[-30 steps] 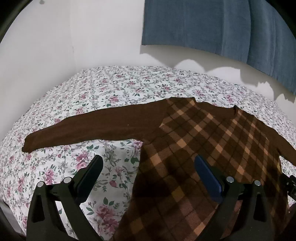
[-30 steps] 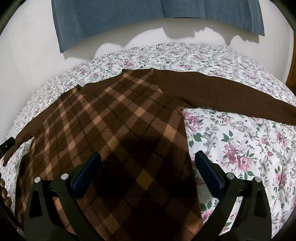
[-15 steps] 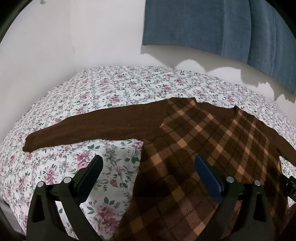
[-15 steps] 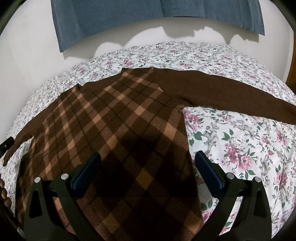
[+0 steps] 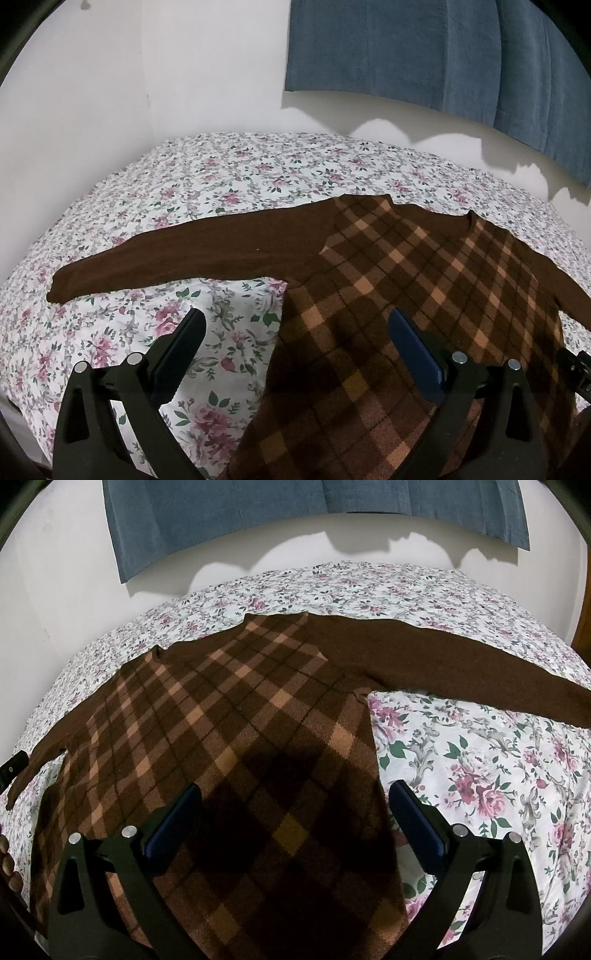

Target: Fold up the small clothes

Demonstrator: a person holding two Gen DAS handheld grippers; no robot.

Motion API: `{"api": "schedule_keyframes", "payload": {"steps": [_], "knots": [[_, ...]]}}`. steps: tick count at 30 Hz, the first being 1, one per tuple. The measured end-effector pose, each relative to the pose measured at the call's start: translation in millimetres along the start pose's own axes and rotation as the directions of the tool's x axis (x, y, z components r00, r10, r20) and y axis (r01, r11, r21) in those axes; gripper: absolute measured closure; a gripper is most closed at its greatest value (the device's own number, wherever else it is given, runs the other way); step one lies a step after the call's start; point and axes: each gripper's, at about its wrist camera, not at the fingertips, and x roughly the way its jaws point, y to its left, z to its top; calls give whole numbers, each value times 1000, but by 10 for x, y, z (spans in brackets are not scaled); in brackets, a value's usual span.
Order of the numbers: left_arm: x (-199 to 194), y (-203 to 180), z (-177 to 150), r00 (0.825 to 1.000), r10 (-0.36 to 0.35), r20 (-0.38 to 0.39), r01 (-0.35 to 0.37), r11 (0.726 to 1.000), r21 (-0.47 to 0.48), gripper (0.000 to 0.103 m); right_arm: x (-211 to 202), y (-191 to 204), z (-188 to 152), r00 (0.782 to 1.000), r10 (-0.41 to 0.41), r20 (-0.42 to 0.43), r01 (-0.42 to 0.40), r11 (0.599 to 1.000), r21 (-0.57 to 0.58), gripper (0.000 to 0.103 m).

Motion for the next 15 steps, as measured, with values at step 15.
{"api": "schedule_keyframes", "payload": {"steps": [15], "knots": [[-6,65,-2,1000,3,1,-3,1000,-1,5,22,24,-36,1000,0,-3,0,1000,-1,2]]}}
